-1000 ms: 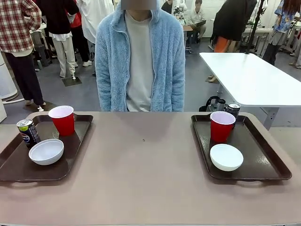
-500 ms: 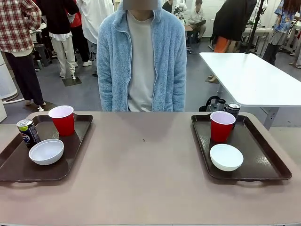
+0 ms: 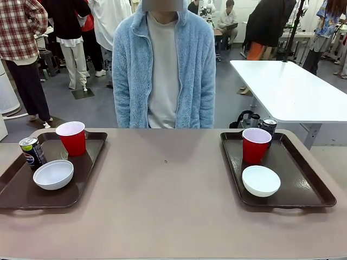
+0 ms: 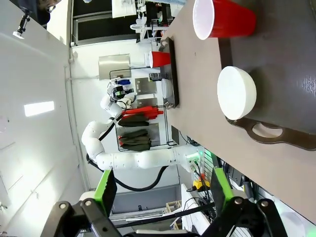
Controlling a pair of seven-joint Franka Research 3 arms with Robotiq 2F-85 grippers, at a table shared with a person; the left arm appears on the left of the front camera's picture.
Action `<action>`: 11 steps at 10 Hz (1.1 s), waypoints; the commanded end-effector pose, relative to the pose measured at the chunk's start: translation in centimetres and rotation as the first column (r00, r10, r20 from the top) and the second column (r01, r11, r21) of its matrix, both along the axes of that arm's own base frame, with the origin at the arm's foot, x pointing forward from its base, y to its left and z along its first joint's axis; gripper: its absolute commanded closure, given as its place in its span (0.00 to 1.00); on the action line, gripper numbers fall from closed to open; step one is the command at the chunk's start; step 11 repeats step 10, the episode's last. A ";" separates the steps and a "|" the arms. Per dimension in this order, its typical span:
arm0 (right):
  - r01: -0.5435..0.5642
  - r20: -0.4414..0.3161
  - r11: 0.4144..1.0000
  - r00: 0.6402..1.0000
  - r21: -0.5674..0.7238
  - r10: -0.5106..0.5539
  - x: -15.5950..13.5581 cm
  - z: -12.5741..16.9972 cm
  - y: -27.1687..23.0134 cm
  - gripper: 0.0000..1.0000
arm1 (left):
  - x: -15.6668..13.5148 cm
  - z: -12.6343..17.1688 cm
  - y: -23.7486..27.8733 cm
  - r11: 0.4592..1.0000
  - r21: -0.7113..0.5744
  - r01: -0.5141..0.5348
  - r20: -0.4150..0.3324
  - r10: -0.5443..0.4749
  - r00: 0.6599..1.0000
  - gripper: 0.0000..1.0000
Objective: Prepare tableware on both trays.
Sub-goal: Pick up a Picnic Bowl from the table and place it on a Handle tray.
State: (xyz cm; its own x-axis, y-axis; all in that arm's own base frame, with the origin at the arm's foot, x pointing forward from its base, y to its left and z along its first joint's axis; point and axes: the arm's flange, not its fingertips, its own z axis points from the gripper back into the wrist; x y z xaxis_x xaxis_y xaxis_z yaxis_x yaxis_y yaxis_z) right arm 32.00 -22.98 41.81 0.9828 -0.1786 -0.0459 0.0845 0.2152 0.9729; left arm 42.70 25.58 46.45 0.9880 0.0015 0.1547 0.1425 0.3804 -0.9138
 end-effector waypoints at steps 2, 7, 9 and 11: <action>-0.002 0.005 1.000 1.000 0.012 0.002 -0.1 -0.2 0.1 0.00 | 0.0 0.2 0.0 1.000 -0.007 -0.002 0.007 0.002 1.000 0.00; -0.002 0.005 1.000 1.000 0.012 0.002 -0.1 -0.2 0.1 0.00 | 0.0 0.2 0.0 1.000 -0.007 -0.002 0.007 0.002 1.000 0.00; -0.002 0.005 1.000 1.000 0.012 0.002 -0.1 -0.2 0.1 0.00 | 0.0 0.2 0.0 1.000 -0.007 -0.002 0.007 0.002 1.000 0.00; -0.002 0.005 1.000 1.000 0.012 0.002 -0.1 -0.2 0.1 0.00 | 0.0 0.2 0.0 1.000 -0.007 -0.002 0.007 0.002 1.000 0.00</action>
